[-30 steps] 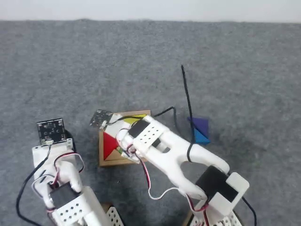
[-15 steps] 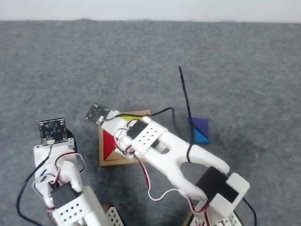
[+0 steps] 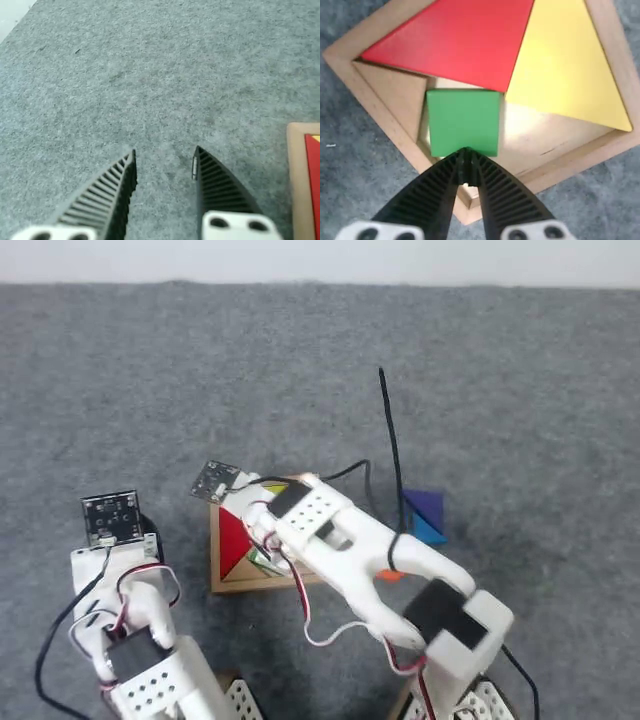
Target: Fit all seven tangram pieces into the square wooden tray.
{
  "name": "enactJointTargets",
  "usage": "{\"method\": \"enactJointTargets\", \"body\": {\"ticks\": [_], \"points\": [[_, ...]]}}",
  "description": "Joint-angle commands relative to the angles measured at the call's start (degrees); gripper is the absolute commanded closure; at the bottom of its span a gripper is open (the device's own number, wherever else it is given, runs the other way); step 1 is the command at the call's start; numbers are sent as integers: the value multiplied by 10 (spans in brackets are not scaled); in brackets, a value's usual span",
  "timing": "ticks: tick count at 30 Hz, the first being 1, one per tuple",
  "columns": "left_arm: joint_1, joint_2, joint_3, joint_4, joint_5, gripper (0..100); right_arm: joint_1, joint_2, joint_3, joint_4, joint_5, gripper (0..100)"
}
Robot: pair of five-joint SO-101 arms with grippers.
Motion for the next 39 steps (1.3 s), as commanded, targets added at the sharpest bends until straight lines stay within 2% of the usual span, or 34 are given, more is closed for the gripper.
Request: {"method": "enactJointTargets", "body": {"ticks": [1, 8, 14, 21, 25, 29, 30, 33, 37, 39], "points": [[4, -13, -7, 4, -5, 823, 4, 35, -77, 52, 4, 987], [4, -13, -7, 4, -5, 823, -51, 74, -146, 65, 3, 986], [4, -13, -7, 4, -5, 823, -58, 62, -149, 78, 2, 986], [4, -13, -7, 4, -5, 823, 8, -88, -93, 86, 7, 986], [4, -13, -7, 4, -5, 823, 91, -190, -40, 80, 3, 986], [4, -13, -7, 4, -5, 823, 161, -210, 29, 58, -73, 985], [4, -13, -7, 4, -5, 823, 167, -204, 50, 54, -72, 983], [4, -13, -7, 4, -5, 823, 175, -181, 87, 57, -4, 932], [4, -13, -7, 4, -5, 823, 183, -165, 91, 51, 13, 835], [4, -13, -7, 4, -5, 823, 185, -163, 91, 51, 38, 821]]}}
